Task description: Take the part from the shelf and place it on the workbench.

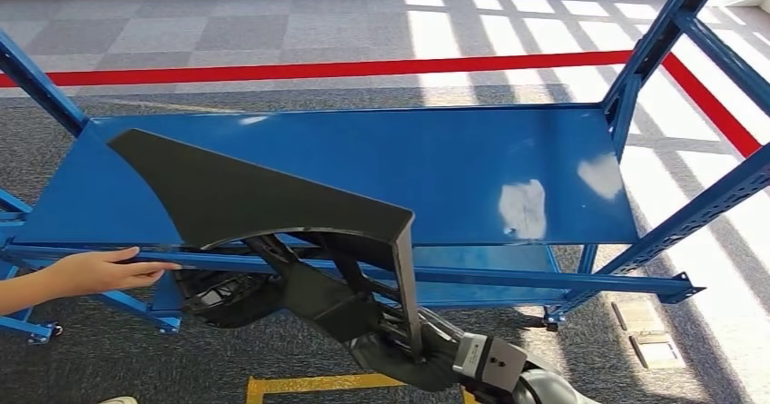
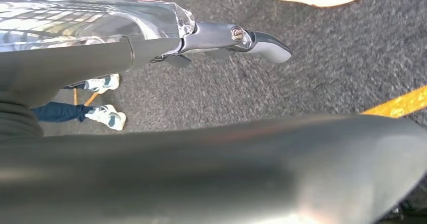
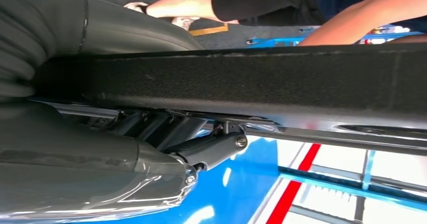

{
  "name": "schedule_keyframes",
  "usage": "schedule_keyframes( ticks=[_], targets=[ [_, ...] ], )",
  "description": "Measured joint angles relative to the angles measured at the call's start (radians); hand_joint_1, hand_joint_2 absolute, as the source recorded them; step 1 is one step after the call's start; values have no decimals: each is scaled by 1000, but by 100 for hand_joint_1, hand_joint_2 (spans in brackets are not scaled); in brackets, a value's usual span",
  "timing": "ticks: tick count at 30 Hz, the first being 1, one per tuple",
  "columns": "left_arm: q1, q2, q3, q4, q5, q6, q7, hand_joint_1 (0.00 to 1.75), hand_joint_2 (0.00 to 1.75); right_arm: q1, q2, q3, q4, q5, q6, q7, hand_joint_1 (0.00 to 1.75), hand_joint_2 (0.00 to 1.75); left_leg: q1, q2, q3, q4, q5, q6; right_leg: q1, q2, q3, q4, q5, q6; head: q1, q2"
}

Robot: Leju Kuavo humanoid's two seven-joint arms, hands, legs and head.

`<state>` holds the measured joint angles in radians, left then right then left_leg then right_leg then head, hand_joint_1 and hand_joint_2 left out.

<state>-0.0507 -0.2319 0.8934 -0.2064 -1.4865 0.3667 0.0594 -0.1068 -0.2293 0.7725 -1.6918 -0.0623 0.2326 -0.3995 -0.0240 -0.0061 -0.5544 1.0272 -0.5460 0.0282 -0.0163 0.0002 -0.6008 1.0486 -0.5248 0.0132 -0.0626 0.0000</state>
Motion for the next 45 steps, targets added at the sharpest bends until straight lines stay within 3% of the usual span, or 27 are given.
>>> schedule_keyframes(
  ticks=[5, 10, 12, 14, 15, 16, 17, 19, 20, 22, 24, 26, 29, 30, 31, 32, 33, 35, 36, 40, 42, 44, 45],
  targets=[
    [-2, 18, -8, 0, -21, 3, -18, 0, 0, 3, 15, 4, 18, 2, -40, -46, 175, 175, -1, 0, 0, 2, -1, 1, -1, 0, 0, -1, 1, 1, 0, 0],
    [-6, 32, -44, 0, -27, -11, -54, 0, 0, 57, 13, 5, 2, 44, -112, -60, 175, 175, 1, 2, 9, -16, 12, 21, -3, -1, 3, -1, -3, 12, 0, 0],
    [-9, 33, -62, 0, -27, -16, -59, 0, 0, 76, 10, 5, -8, 53, -128, -62, 175, 175, 9, 6, 19, -35, 23, 28, -1, 0, -18, 56, -46, 14, 1, 0],
    [-11, 33, -81, 0, -27, -22, -59, 0, 0, 94, 8, 5, -12, 59, -140, -63, 175, 175, 11, 8, 20, -36, 25, 30, -3, 1, -68, 172, -109, 19, 1, 0],
    [-10, 33, -90, 0, -27, -26, -56, 0, 0, 103, 7, 4, -12, 62, -147, -62, 175, 175, 13, 8, 20, -35, 24, 30, -5, 1, -88, 220, -127, 23, 1, 0],
    [-9, 33, -100, 0, -27, -31, -51, 0, 0, 112, 6, 4, -13, 64, -152, -59, 175, 175, 15, 8, 19, -33, 24, 28, -6, 0, -94, 240, -126, 27, 1, 0],
    [-8, 33, -110, 0, -27, -37, -46, 0, 0, 121, 6, 2, -14, 66, -157, -57, 175, 175, 18, 8, 19, -30, 22, 25, -9, 0, -82, 220, -106, 33, 1, 0],
    [-7, 33, -131, 0, -27, -51, -39, 0, 0, 136, 5, 0, -19, 70, -168, -51, 175, 175, 25, 7, 17, -16, 12, 10, -15, 0, -18, 101, -47, 44, 1, 0],
    [-7, 34, -142, 0, -27, -57, -37, 0, 0, 142, 6, -1, -23, 73, -173, -50, 175, 175, 25, 5, 13, -5, 5, 0, -17, 2, 7, 49, -29, 43, 1, 0],
    [-6, 35, -165, 0, -27, -67, -32, 0, 0, 157, 6, -3, -30, 78, -183, -48, 175, 175, 23, 3, 7, 11, -3, -15, -16, 7, 23, 13, -26, 30, 0, 0],
    [-5, 36, -184, 0, -27, -70, -32, 0, 0, 170, 6, -4, -36, 82, -189, -47, 175, 175, 23, 2, 4, 14, -4, -22, -14, 8, 18, 17, -24, 13, -1, 0],
    [-5, 36, -196, 0, -27, -68, -38, 0, 0, 175, 6, -6, -40, 85, -192, -46, 175, 175, 26, 2, -4, 36, -28, -31, -16, 5, 15, 16, -20, 2, -1, 0],
    [-6, 37, -206, 0, -26, -57, -49, 0, 0, 172, 7, -10, -45, 89, -187, -44, 175, 175, 29, 2, -67, 193, -128, -43, -16, -2, 3, 16, -13, -11, -2, 0],
    [-6, 37, -208, 0, -25, -53, -51, 0, 0, 169, 8, -11, -45, 89, -182, -42, 175, 175, 29, 2, -88, 250, -152, -45, -15, -4, -2, 16, -10, -14, -2, 0],
    [-5, 37, -208, 0, -24, -47, -54, 0, 0, 164, 9, -12, -45, 89, -175, -40, 175, 175, 29, 2, -96, 279, -158, -45, -15, -6, -5, 16, -8, -16, -2, 0],
    [-5, 37, -207, 0, -23, -42, -58, 0, 0, 159, 10, -12, -44, 88, -168, -37, 175, 175, 29, 2, -84, 268, -144, -42, -14, -7, -7, 16, -6, -17, -2, 0],
    [-5, 37, -207, 0, -22, -38, -62, 0, 0, 153, 12, -12, -44, 87, -161, -35, 175, 175, 29, 2, -53, 218, -115, -38, -14, -7, -7, 16, -4, -16, -2, 0],
    [-7, 37, -206, 0, -21, -33, -70, 0, 0, 139, 18, -12, -44, 83, -150, -33, 175, 175, 25, 2, 23, 77, -56, -25, -12, -7, -8, 16, 0, -12, -2, 0],
    [-8, 37, -206, 0, -20, -31, -73, 0, 0, 131, 21, -12, -43, 82, -145, -34, 175, 175, 22, 2, 48, 27, -41, -20, -12, -7, -9, 16, 2, -7, -2, 0],
    [-7, 35, -205, 0, -19, -24, -84, 0, 0, 105, 30, -12, -34, 74, -131, -33, 175, 175, 17, 3, 53, -10, -30, -9, -15, -6, -16, 14, 13, 18, -1, 0],
    [-7, 33, -204, 0, -17, -18, -96, 0, 87, 97, 32, -12, -28, 70, -128, -32, 175, 175, 21, 6, 49, -19, -18, 0, -14, -5, -31, 51, -21, 25, -1, 0],
    [-6, 29, -202, 0, -16, -11, -111, 0, 175, 93, 33, -12, -21, 67, -126, -33, 175, 175, 21, 9, 42, -20, -12, 7, -13, -4, -73, 163, -92, 28, -1, 0],
    [-5, 28, -201, 0, -14, -6, -116, 0, 175, 92, 33, -12, -17, 67, -126, -33, 175, 175, 20, 11, 40, -20, -10, 8, -12, -3, -94, 225, -121, 29, -1, 0]
  ],
)
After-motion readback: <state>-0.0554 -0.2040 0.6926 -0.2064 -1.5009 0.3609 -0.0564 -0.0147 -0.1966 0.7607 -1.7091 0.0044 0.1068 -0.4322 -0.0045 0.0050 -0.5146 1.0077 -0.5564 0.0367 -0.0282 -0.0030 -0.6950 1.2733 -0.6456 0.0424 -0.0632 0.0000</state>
